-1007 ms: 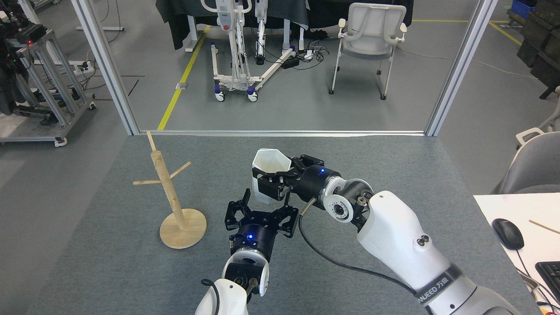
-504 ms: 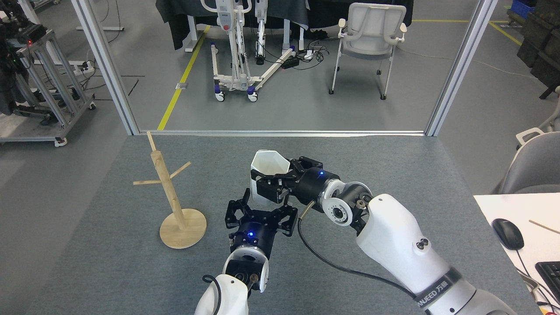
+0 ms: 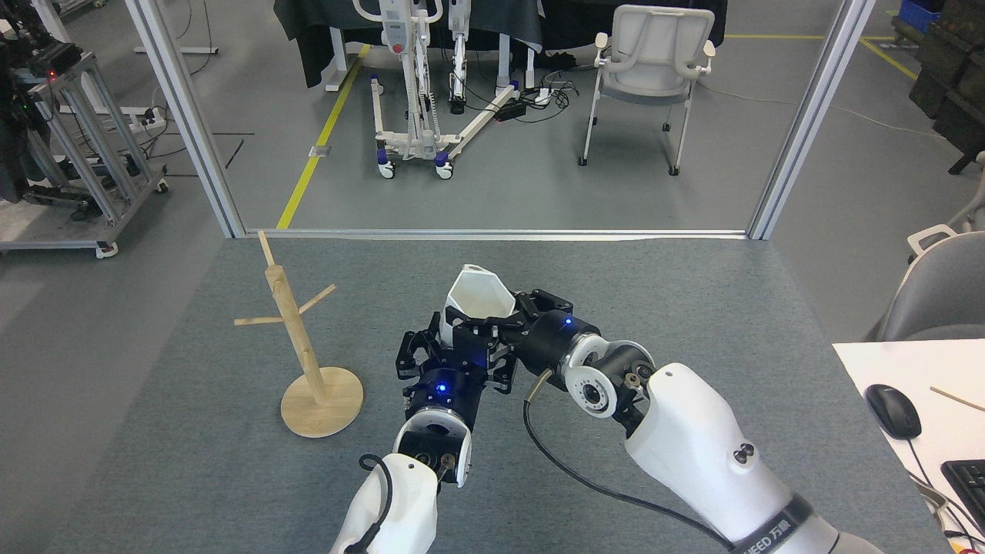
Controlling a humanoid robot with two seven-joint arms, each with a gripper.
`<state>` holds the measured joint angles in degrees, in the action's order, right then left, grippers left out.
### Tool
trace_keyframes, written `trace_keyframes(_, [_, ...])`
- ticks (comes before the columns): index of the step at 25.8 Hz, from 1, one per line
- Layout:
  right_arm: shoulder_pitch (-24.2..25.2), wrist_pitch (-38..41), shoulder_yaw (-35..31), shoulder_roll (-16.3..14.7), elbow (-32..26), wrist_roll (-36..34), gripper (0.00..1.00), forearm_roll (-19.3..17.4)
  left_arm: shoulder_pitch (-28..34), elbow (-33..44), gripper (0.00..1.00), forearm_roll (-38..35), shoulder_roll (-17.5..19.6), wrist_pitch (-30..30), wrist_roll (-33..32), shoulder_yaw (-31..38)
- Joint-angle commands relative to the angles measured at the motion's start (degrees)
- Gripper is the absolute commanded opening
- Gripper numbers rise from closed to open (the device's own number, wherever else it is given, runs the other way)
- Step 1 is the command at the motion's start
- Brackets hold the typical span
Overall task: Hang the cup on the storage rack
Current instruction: 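Grasp the cup's lower body with the left gripper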
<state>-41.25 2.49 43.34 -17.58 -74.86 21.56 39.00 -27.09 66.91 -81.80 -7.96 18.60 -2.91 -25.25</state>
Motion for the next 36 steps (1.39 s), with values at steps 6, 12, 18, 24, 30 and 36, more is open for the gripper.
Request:
trace_keyframes(6, [0.0, 4.4, 0.0, 0.3, -0.1, 1.3, 0.69, 0.0, -0.1, 0.0, 0.53, 0.1, 0.0, -1.5, 0.5, -0.2])
trace_keyframes(12, [0.0, 5.1, -0.4, 0.2, -0.1, 1.0, 0.99, -0.2, 0.5, 0.6, 0.35, -0.1, 0.1, -1.8, 1.2, -0.3])
trace_keyframes(18, [0.2, 5.9, -0.5, -0.1, -0.1, 1.0, 0.99, -0.2, 0.5, 0.8, 0.24, -0.4, 0.1, -4.8, 0.9, -0.8])
trace_keyframes(24, [0.2, 6.0, -0.5, -0.2, -0.1, 1.0, 0.99, -0.2, 1.0, 0.9, 0.22, -0.6, 0.1, -5.3, 1.2, -1.3])
trace_keyframes(30, [0.1, 6.1, -0.7, -0.2, -0.2, 1.0, 0.99, -0.2, 1.1, 0.7, 0.22, -0.9, 0.2, -6.0, 1.3, -1.4])
trace_keyframes(36, [0.1, 8.2, -1.0, -0.5, -0.3, 0.9, 0.99, -0.3, 1.1, 0.7, 0.22, -0.9, 0.2, -6.0, 1.3, -1.6])
